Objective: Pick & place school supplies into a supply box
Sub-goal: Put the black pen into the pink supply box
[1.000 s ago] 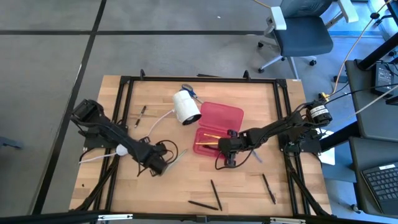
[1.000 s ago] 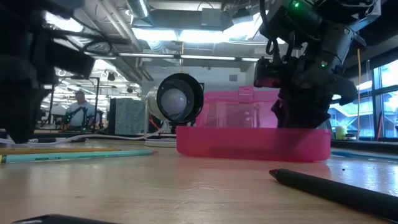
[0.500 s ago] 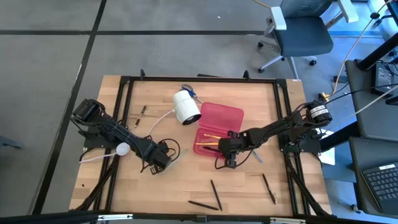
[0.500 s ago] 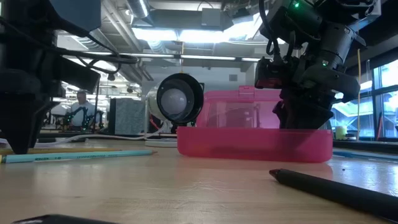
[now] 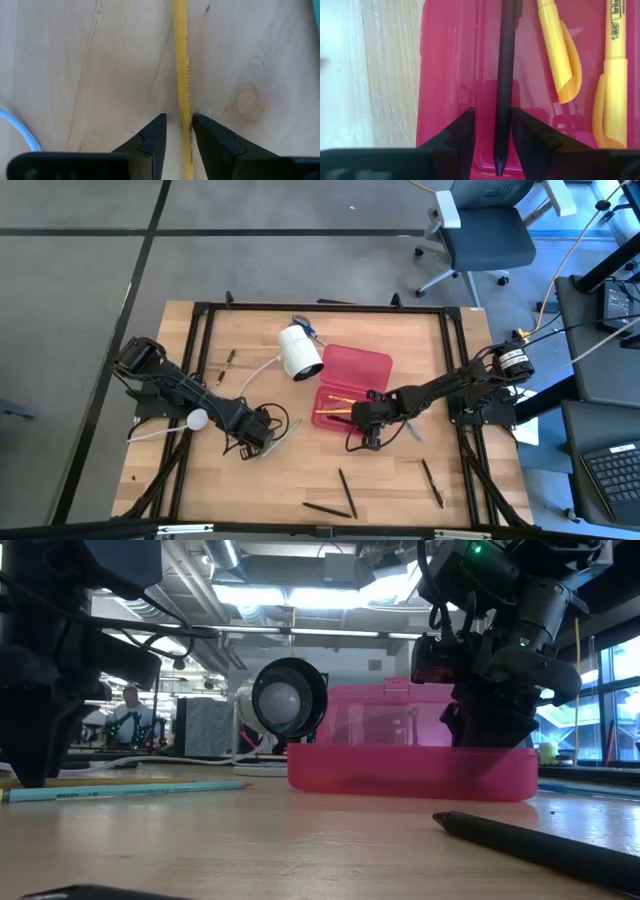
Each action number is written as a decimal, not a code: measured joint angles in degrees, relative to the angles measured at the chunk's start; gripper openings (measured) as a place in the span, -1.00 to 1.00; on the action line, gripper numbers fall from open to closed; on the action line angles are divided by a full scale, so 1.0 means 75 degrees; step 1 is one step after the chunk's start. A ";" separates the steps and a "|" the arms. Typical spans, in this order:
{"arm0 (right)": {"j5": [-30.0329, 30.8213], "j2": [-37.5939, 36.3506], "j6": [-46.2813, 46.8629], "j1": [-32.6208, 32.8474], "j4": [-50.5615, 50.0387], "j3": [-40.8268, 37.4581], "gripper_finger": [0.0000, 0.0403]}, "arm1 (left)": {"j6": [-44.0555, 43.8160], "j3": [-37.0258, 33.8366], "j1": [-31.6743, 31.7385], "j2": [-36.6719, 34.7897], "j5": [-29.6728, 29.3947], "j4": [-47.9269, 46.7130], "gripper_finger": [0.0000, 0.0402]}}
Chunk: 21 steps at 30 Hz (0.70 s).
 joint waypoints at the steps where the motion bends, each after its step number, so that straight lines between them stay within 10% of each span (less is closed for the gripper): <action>1: 0.0000 0.0000 0.0000 0.0000 0.0000 0.0000 -0.36 | 0.0000 -0.0026 0.0003 -0.0010 0.0017 0.0055 -0.50; 21: 0.0000 -0.0109 0.0004 0.0001 -0.0202 -0.0004 -0.36 | 0.0230 -0.0162 0.0000 -0.0202 0.0055 0.0318 -0.95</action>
